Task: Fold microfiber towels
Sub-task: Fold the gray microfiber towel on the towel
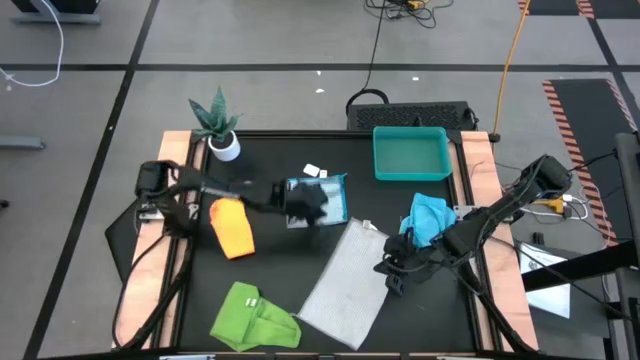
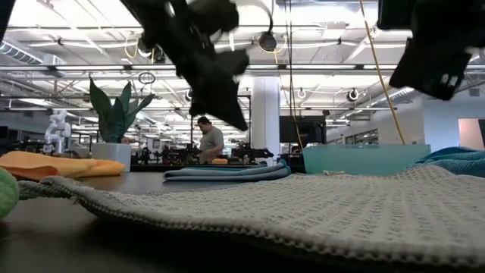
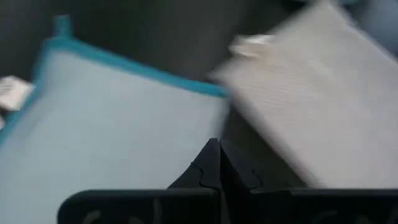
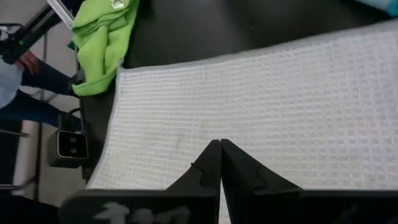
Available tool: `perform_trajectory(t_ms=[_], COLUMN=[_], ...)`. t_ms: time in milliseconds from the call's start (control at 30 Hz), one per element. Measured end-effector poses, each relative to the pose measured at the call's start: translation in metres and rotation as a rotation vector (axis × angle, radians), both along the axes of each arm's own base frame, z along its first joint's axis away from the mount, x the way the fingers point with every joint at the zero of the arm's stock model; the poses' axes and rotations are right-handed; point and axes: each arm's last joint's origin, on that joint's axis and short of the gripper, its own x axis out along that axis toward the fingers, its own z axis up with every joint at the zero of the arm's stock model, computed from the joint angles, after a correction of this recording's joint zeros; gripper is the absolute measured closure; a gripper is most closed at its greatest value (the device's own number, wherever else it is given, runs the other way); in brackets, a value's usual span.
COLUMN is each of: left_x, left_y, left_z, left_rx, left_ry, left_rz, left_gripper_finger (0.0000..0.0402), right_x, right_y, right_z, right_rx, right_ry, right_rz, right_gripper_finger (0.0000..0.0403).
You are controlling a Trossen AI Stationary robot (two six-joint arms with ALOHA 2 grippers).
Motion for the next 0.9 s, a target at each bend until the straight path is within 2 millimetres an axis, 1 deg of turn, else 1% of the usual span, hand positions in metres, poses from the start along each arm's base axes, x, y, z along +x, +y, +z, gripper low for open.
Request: perform_trajectory(t_ms=[67,167,267,333,433,633,767,900], left_x=[-0.003,-0.009,-0.015,-0.018,-0.021,-0.019,-0.021,-0.026], left_y=[0.024,0.052,0.076,0.087,0.095,0.095,0.100,0.113], left_z=[-0.009,-0.023,-0.031,-0.037,-0.050,-0.070,-0.072,-0.070], left_rx=[-0.023,-0.034,-0.037,-0.047,-0.088,-0.106,-0.097,-0.087], left_ry=[0.044,0.118,0.153,0.179,0.222,0.289,0.299,0.326], left_rz=[0.013,0.062,0.113,0.142,0.149,0.134,0.146,0.169], left_gripper_finger=[0.0400,0.0401,0.0401,0.0401,0.0401,0.0401,0.0401,0.0401], right_x=[-0.004,-0.009,-0.013,-0.012,-0.014,-0.014,-0.014,-0.012], right_y=[-0.003,-0.009,-0.013,-0.016,-0.021,-0.030,-0.033,-0.037], right_z=[-0.004,-0.007,-0.008,-0.006,-0.006,-0.004,-0.002,-0.002], right_rx=[0.018,0.022,0.017,0.012,0.001,-0.002,-0.005,-0.006], right_ry=[-0.030,-0.036,-0.035,-0.045,-0.037,-0.043,-0.055,-0.051], right_rz=[0.000,-0.002,0.020,0.027,0.043,0.063,0.070,0.077], right_gripper_finger=[0.0403,0.0403,0.0403,0.0403,0.0403,0.0403,0.0403,0.0403])
